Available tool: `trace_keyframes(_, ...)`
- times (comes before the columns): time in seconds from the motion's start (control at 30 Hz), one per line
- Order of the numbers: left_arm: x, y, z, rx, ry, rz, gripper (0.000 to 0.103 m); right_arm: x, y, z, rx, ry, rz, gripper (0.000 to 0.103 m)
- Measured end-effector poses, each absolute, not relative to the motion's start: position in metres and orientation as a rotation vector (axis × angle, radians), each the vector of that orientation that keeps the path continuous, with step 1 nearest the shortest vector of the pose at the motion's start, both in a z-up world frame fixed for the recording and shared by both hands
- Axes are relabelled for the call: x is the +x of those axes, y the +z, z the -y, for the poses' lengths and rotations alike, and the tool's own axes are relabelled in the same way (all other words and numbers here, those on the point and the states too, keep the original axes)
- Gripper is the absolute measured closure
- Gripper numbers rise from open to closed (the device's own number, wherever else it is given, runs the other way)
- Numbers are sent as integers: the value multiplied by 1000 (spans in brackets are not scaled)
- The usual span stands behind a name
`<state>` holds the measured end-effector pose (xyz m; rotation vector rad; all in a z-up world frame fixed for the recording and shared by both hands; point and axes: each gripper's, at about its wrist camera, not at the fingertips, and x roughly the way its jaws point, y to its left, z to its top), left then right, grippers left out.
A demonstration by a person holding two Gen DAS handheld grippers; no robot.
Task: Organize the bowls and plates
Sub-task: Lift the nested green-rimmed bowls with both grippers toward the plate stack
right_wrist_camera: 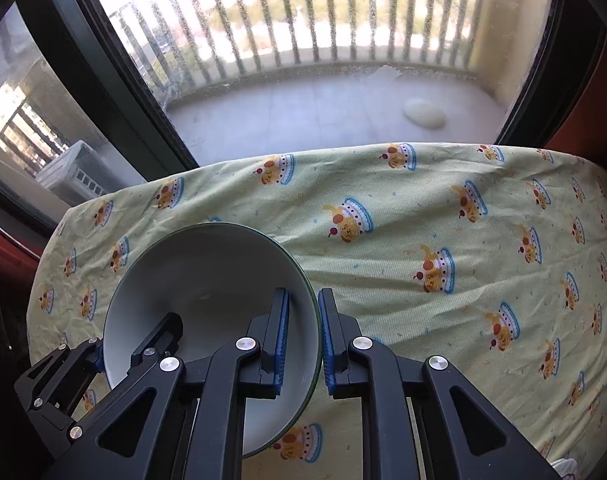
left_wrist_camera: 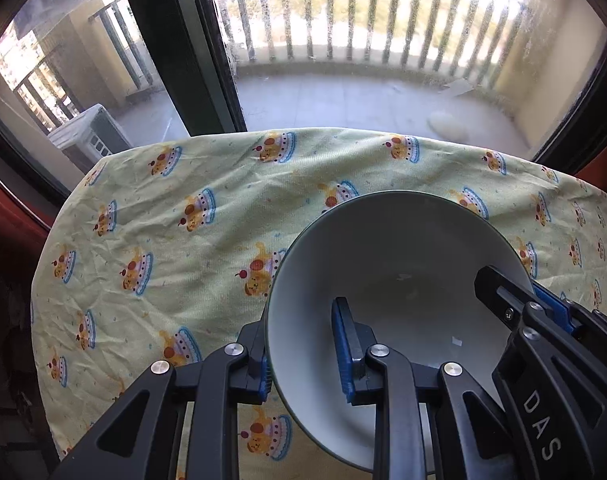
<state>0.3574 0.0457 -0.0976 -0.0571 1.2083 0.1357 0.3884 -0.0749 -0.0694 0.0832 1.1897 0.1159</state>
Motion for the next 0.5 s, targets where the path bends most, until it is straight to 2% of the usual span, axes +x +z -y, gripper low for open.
trace_keyframes(0.5, 294, -102, -44, -49, 125, -1231, 80, 322, -73, 76, 95, 114, -1224, 85)
